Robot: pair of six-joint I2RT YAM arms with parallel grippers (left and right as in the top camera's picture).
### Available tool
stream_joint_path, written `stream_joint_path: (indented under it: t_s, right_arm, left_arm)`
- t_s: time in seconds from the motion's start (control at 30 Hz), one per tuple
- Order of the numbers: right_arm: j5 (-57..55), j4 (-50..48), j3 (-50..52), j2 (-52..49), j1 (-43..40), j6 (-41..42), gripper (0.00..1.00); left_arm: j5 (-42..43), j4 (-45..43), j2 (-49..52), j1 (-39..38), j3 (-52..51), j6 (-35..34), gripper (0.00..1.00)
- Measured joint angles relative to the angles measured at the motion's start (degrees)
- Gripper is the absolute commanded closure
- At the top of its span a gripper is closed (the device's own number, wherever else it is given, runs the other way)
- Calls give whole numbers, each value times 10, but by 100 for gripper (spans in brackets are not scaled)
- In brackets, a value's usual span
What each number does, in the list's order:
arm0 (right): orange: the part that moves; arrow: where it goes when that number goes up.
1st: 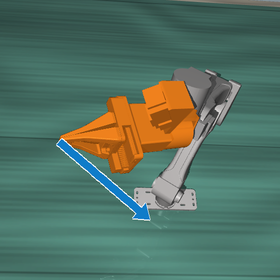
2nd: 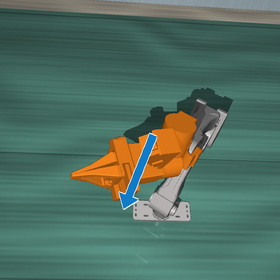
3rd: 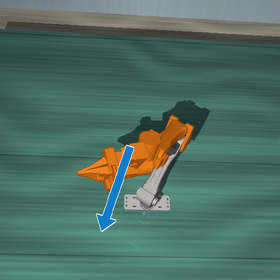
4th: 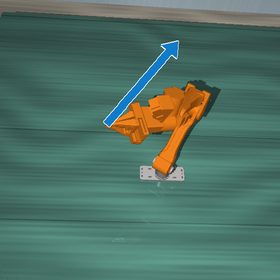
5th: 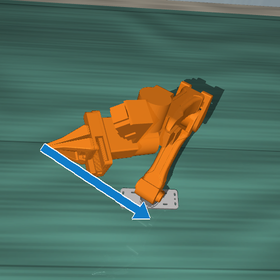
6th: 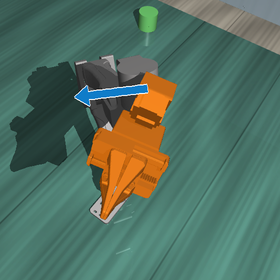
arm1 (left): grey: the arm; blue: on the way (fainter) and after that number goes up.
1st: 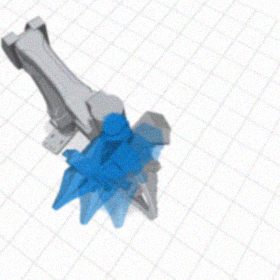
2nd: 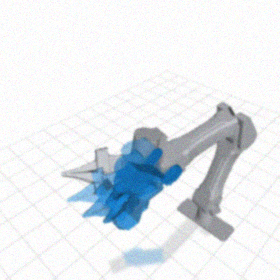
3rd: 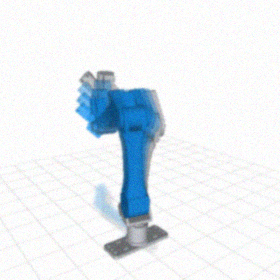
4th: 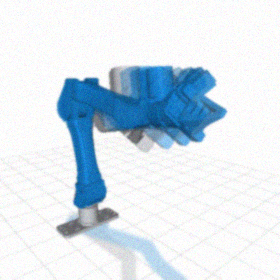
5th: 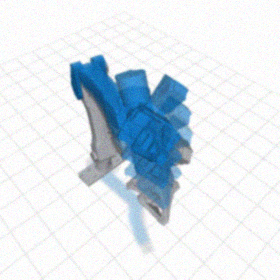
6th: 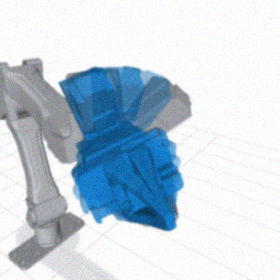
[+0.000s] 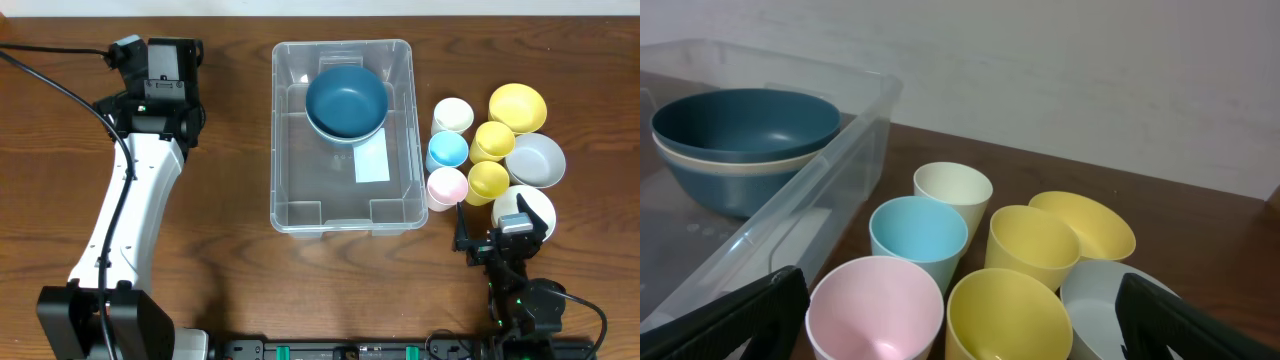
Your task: Pack container
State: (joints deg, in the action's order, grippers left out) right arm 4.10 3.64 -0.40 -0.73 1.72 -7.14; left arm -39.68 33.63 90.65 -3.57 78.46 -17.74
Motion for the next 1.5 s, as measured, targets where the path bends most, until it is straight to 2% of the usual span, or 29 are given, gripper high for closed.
stream_joint_path:
  t_s: [1.33, 1.5]
  right_arm:
    - [0, 0, 0, 0, 0, 0, 1]
    - [16, -11, 0, 0, 0, 47, 1]
  left_arm:
    - [0, 0, 0, 0, 0, 0, 2]
    - [0, 0, 0, 0, 0, 0, 2]
